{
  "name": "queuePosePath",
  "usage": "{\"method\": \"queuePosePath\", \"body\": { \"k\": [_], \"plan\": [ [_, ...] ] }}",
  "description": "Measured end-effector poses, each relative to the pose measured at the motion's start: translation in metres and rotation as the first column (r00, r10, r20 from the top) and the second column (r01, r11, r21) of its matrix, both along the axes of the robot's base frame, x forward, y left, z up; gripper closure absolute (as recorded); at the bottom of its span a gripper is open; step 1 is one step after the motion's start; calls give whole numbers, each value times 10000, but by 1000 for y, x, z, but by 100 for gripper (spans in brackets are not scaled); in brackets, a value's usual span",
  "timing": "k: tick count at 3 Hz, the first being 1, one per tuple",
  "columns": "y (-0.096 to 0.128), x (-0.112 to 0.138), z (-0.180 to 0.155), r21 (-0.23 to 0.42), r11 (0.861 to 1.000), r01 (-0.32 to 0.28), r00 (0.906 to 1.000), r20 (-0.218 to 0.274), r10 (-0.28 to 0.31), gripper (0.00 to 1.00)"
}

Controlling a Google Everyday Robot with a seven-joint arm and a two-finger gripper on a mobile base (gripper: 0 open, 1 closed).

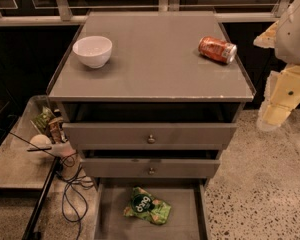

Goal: Pick green rice chip bag from bottom drawer and place on counter

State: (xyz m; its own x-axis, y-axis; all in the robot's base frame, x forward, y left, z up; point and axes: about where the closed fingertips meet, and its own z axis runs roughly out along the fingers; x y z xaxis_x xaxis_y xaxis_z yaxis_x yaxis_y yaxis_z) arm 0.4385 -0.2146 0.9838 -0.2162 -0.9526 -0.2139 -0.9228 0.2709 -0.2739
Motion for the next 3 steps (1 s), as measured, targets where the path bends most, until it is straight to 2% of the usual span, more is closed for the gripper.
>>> {"method": "queuePosePath", "body": {
  "k": [1,2,3],
  "plan": [
    [6,-3,-5,61,9999,-120,9999,40,120,0],
    [9,-8,-28,140,9984,-541,9983,206,538,0],
    [0,-12,-62,396,9952,-889,9948,536,868,0]
  ]
}}
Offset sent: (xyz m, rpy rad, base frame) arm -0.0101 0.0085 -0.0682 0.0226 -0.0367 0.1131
